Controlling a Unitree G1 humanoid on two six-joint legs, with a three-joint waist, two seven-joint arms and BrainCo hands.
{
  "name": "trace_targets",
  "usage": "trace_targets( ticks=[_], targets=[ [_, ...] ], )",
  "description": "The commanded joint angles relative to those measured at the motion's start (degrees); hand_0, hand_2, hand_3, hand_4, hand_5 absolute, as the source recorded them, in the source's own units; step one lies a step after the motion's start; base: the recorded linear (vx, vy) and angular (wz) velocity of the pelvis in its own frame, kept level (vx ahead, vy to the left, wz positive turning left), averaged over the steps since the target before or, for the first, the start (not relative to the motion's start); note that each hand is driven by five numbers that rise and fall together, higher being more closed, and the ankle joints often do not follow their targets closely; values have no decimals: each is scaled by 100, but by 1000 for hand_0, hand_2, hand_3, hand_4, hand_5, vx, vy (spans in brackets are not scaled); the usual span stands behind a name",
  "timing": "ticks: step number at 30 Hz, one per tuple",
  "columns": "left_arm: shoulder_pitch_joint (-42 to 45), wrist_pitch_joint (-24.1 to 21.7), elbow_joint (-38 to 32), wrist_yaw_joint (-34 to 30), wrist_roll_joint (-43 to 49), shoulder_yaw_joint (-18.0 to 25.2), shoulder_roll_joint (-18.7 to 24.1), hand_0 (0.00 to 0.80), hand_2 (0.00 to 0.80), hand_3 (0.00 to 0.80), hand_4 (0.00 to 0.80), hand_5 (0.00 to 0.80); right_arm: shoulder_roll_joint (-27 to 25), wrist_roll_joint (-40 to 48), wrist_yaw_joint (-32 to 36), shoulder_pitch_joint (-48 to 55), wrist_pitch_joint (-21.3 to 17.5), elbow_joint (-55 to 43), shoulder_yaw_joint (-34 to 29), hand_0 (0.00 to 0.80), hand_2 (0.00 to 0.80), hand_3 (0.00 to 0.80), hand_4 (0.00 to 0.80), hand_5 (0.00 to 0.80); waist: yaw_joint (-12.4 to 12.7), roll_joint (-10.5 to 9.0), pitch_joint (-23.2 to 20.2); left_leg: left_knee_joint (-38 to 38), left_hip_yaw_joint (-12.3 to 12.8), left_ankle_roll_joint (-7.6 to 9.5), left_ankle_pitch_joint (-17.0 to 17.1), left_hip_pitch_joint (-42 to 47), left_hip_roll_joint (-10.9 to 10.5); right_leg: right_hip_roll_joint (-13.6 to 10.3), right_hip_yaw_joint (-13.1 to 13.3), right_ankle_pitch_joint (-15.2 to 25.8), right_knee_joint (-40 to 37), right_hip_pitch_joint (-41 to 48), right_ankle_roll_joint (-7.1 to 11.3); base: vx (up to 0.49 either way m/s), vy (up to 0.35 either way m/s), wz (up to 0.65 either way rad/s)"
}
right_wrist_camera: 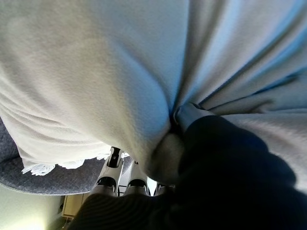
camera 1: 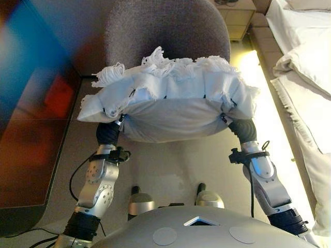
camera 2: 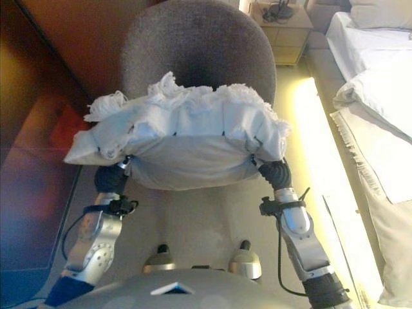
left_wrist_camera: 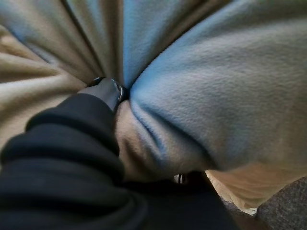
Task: Pick up the cushion and take it to the sofa
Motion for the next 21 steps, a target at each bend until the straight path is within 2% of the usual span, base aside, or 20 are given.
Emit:
trace_targets(
  ticks=[1,3,6,8,10,11,13,14,17,19,21],
  targets=[
    [-619,-524,-737,-180,-33,162,92,800,800,800,800,800,-90,33,5,-709,-454,-599,124,800,800,800,800,800,-8,-43,-37,-1,-123,88,305,-97,472,-131,-93,-360,327,197,-126,21,-171,-2],
    [-633,-591,-740,-82,-54,157,95,800,800,800,800,800,-157,75,24,-799,-477,-580,158,800,800,800,800,800,4,-58,28,32,-133,18,429,-111,606,-9,0,-405,370,166,-217,-5,-183,-2],
    [-680,-713,-675,7,-87,144,52,800,800,800,800,800,-242,44,10,-953,-565,-474,243,800,800,800,800,800,35,-67,191,274,-146,-87,916,-211,879,190,143,-435,421,124,-357,-38,-182,-10],
    [-664,-740,-648,22,-129,141,-14,800,800,800,800,800,-284,24,-9,-975,-613,-468,260,800,800,800,800,800,51,-113,307,887,-180,-113,1193,-476,1040,302,160,-430,434,147,-469,-27,-270,-20],
    [-627,-803,-566,-18,-60,104,-98,800,800,800,800,800,-313,31,-17,-986,-663,-415,271,800,800,800,800,800,61,-214,383,1563,-168,-15,1137,-684,1015,376,102,-439,468,191,-596,18,-318,-18],
    [-599,-832,-532,-21,-18,87,-149,800,800,800,800,800,-312,26,2,-1008,-678,-377,278,800,800,800,800,800,93,-261,402,1738,-297,86,969,-761,870,390,125,-443,491,198,-625,68,-252,-14],
    [-484,-885,-578,15,76,131,-228,800,800,800,800,800,-307,42,92,-1028,-688,-384,302,800,800,800,800,800,197,-291,424,1707,-574,359,520,-826,351,474,287,-545,599,212,-660,130,-168,-26],
    [-456,-875,-643,23,50,181,-204,800,800,800,800,800,-315,56,110,-1011,-683,-428,305,800,800,800,800,800,235,-249,440,1660,-572,414,475,-893,134,588,375,-653,676,239,-702,146,-111,-32],
    [-680,-840,-614,36,-29,156,-150,800,800,800,800,800,-269,-78,-127,-1148,-678,-372,435,800,800,800,800,800,338,-141,513,1291,-471,373,662,-1163,-231,786,476,-775,655,387,-721,173,-70,-38],
    [-820,-839,-572,159,13,57,-178,800,800,800,800,800,-224,-157,-221,-1260,-667,-277,528,800,800,800,800,800,447,-103,550,925,-595,361,809,-1357,-502,848,615,-821,543,568,-708,241,-26,-45],
    [-837,-821,-598,275,50,4,-216,800,800,800,800,800,-209,-173,-232,-1280,-619,-289,565,800,800,800,800,800,590,-57,558,535,-785,333,1080,-1569,-670,912,775,-905,462,780,-709,308,0,19]
  ],
)
